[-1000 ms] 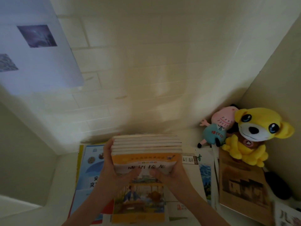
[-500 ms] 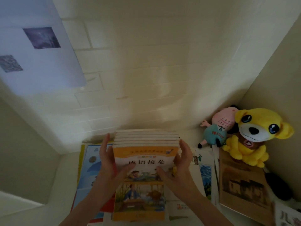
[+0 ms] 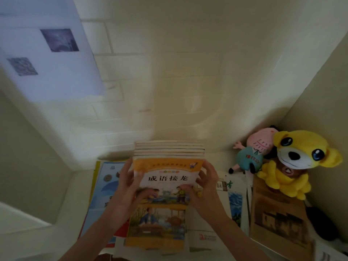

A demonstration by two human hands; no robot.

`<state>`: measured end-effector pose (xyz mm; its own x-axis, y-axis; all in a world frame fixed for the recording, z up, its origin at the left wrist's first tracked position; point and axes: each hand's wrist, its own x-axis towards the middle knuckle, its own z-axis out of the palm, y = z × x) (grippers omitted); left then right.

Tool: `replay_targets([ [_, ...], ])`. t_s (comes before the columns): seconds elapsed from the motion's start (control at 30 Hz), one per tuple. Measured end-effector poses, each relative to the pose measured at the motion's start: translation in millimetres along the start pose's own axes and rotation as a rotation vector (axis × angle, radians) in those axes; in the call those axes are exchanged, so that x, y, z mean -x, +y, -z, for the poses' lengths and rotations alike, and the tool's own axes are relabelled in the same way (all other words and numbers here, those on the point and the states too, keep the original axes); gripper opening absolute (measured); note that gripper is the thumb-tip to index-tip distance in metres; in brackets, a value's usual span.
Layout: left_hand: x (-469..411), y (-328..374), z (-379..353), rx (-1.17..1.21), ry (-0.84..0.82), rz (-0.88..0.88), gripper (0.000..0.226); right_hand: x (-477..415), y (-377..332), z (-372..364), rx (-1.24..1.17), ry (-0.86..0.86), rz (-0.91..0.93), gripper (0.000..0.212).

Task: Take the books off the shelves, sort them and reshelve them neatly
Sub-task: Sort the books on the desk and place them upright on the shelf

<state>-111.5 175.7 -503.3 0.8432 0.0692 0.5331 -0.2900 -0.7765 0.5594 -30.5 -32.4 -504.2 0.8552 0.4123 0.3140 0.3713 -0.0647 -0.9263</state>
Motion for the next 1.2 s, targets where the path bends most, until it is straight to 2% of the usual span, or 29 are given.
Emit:
replay_targets([
  [0.03,1,-6,-2,0.025,-0.021,-0.030,0.095,-2,0,0,0.001,0.000,0.009,0.099],
  [0.17,-11,0,-6,0.107,0.032,0.123,0.078,-12,2,5,0.034,0.004,0.066,0.096],
  [0.23,-16,9,-5,0.114,0.048,0.128,0.080,-18,0,10,0.080,-0.011,0.139,0.088],
  [0.37,-16,25,6,0.099,0.089,0.117,0.076,-32,-10,22,0.158,-0.128,0.238,0.075],
  [0.5,-11,42,31,0.122,0.143,0.200,0.076,-43,-27,21,0.078,-0.256,0.251,0.069],
  [0.67,4,50,57,0.059,0.195,0.206,0.075,-46,-43,0,0.006,-0.348,0.248,0.066],
  [0.8,19,48,88,-0.061,0.227,0.227,0.074,-48,-58,-26,-0.022,-0.386,0.303,0.061],
  [1.07,63,35,177,-0.140,0.308,0.254,0.068,-52,-104,-120,-0.072,-0.486,0.422,0.064],
  [1.2,89,16,229,-0.189,0.395,0.273,0.083,-54,-132,-183,-0.109,-0.556,0.459,0.065],
])
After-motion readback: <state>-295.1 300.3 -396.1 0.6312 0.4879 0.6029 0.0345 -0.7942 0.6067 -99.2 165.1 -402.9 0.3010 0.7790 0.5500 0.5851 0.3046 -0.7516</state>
